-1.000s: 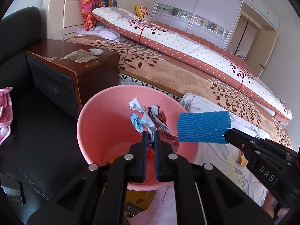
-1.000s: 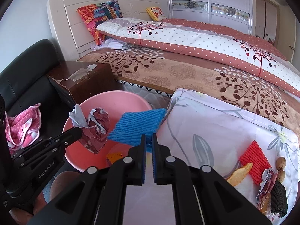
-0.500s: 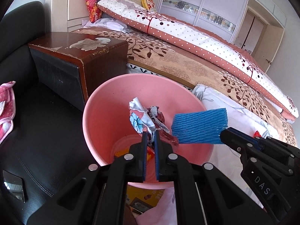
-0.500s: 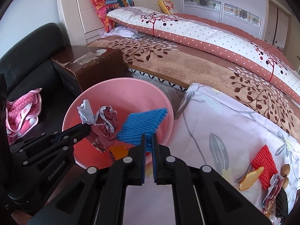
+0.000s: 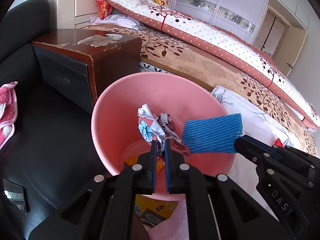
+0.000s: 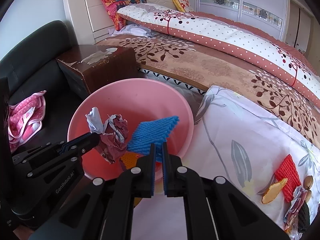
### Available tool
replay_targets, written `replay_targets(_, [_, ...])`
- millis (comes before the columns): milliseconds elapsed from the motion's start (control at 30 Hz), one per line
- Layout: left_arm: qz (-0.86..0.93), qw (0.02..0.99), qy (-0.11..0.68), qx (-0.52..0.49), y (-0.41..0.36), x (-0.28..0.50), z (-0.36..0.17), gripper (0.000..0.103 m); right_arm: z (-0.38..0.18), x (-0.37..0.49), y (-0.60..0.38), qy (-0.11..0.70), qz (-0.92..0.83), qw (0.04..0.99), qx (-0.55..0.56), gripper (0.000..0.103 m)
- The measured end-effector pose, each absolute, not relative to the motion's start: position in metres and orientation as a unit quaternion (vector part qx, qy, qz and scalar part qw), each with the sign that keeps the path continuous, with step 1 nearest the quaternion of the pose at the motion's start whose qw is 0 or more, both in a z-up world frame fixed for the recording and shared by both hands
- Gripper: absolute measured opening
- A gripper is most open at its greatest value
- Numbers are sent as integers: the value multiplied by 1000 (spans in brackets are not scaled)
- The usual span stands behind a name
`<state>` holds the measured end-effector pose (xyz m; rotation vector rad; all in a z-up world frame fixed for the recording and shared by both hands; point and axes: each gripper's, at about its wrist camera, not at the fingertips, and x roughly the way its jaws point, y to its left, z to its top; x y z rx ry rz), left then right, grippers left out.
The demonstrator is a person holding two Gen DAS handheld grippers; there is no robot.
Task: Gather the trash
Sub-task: 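Open both tools to drop the wrapper and blue sleeve into the bin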
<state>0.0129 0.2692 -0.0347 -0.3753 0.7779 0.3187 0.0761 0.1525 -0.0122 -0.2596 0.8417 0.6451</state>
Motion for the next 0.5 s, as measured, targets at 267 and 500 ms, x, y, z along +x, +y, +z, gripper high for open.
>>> replay_targets(267, [157,889,382,-198,273,13,-37,21,-12,77,155,397,312,854,-125,9])
replay_targets(500, [154,896,364,-205,271,10,-33,33,-11,79,152,392,317,855,-120,30])
